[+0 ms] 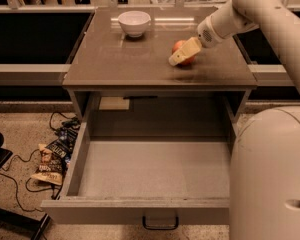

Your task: Pick apple from top drawer and place on counter

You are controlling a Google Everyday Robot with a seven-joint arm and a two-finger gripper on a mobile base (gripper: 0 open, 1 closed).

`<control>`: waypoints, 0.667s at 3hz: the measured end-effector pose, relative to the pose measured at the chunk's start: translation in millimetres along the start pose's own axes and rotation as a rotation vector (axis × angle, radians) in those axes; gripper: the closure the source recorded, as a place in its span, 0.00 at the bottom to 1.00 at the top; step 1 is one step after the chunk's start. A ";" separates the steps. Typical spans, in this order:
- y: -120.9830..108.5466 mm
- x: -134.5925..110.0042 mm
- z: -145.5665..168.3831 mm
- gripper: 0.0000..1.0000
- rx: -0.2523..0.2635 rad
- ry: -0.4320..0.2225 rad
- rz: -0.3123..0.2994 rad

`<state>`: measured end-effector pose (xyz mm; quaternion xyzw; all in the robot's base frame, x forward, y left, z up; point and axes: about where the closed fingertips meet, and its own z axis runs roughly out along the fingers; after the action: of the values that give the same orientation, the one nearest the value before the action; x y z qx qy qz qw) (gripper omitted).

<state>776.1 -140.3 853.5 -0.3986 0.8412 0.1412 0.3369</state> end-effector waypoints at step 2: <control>23.8 -20.6 -95.9 0.00 -0.030 0.022 -0.280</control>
Offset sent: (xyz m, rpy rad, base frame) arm -0.1161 -0.0446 0.1657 -0.2930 -0.2200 0.3540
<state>723.7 -161.6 937.1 -0.5187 0.7787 0.1010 0.3382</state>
